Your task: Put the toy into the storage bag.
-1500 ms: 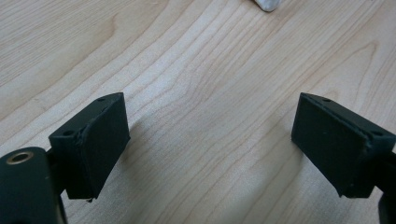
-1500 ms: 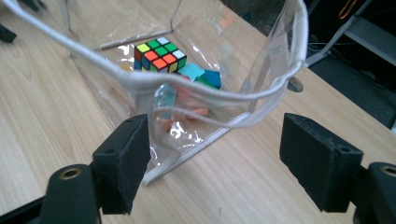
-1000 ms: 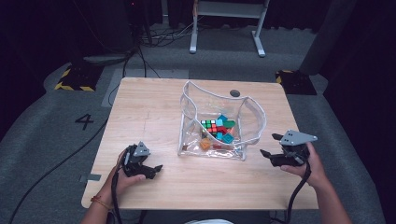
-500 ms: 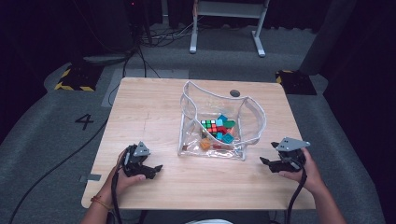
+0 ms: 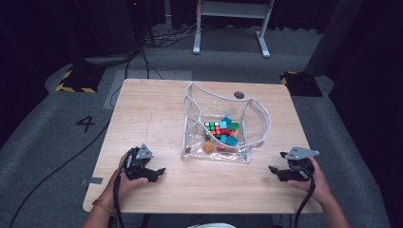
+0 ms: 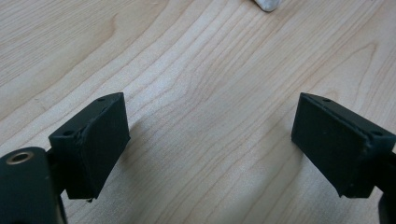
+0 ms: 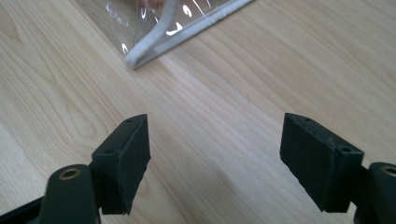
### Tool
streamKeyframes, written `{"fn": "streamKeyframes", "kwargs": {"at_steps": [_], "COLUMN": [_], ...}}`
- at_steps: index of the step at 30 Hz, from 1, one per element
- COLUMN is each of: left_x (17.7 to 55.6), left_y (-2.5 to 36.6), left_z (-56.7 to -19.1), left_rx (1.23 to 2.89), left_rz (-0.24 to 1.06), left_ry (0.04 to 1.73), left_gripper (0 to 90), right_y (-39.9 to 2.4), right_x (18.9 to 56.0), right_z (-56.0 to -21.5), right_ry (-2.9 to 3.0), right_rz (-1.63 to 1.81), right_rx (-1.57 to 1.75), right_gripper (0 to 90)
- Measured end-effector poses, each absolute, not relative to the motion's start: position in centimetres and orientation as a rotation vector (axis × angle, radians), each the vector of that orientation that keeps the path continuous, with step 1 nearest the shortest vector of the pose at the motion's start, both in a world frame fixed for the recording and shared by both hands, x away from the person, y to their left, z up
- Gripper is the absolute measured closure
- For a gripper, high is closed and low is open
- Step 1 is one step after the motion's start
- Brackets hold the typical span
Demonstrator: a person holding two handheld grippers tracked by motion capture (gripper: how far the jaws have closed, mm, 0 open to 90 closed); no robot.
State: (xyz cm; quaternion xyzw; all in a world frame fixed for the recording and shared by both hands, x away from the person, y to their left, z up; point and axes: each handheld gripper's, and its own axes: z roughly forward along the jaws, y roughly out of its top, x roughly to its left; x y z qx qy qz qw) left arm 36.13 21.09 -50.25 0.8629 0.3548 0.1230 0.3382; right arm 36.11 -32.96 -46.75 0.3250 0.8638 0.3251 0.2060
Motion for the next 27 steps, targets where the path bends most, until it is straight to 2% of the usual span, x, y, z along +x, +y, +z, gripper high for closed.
{"fn": "streamKeyframes", "kwargs": {"at_steps": [20, 27], "left_x": [36.1, 36.1], "left_y": [21.1, 21.1], "left_z": [-50.2, -50.2], "left_rx": [2.249, 2.248], "left_rz": [0.322, 0.321], "left_ry": [0.923, 0.923], "left_gripper": [11.4, 11.4], "right_y": [-36.0, -36.1], "right_x": [34.7, 34.3], "right_z": [-49.6, -50.3], "right_ry": [2.385, 2.347], "right_rz": [1.042, 1.049], "right_rx": [1.074, 1.079], "right_gripper": [24.9, 21.7]}}
